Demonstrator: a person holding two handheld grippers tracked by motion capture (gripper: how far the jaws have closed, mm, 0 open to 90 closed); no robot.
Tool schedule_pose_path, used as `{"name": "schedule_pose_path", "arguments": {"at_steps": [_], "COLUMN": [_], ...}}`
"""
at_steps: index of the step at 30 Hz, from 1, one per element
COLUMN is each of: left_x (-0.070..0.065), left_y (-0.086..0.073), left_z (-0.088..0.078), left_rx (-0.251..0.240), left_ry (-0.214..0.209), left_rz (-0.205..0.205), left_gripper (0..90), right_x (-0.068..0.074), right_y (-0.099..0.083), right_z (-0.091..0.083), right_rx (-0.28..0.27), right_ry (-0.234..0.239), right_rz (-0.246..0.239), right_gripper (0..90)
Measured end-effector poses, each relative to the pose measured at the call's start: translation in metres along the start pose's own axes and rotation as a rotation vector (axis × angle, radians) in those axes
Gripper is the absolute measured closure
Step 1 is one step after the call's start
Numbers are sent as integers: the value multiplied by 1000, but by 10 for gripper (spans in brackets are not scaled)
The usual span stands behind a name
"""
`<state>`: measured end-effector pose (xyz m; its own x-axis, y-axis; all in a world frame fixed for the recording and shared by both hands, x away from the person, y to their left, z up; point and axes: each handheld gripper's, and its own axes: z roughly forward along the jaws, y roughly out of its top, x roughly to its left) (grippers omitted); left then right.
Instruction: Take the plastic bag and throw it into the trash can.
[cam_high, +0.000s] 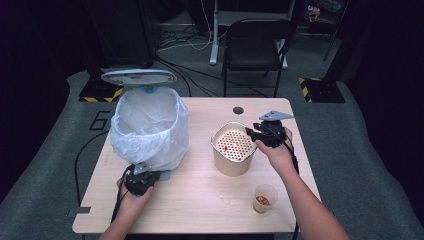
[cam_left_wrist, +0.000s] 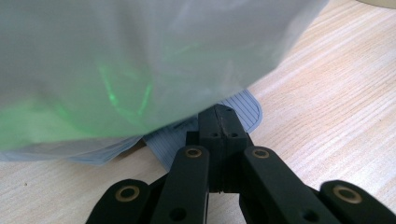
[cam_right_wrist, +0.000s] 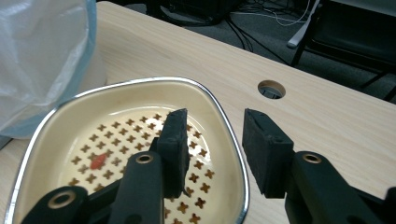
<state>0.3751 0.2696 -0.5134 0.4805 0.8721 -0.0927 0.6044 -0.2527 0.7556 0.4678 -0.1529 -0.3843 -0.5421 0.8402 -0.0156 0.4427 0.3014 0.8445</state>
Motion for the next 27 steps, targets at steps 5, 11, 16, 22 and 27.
{"name": "schedule_pose_path", "arguments": {"at_steps": [5, 11, 16, 22, 27], "left_x": [-1, 0, 0, 0, 0], "left_y": [0, 0, 0, 0, 0], "left_z": [0, 0, 0, 0, 0], "left_rx": [-3, -2, -2, -1, -2], "left_ry": [2, 0, 1, 0, -2], "left_rz": [-4, -2, -2, 0, -1], "left_gripper": [900, 900, 900, 900, 900], "right_x": [-8, -16, -19, -22, -24], "right_y": [-7, -17, -25, -30, -32], "right_z": [4, 12, 18, 25, 27], "right_rx": [5, 19, 33, 52, 52], "right_ry": [-16, -16, 8, 41, 71], "right_rz": [3, 5, 20, 15, 27], "right_gripper": [624, 656, 718, 776, 793]}}
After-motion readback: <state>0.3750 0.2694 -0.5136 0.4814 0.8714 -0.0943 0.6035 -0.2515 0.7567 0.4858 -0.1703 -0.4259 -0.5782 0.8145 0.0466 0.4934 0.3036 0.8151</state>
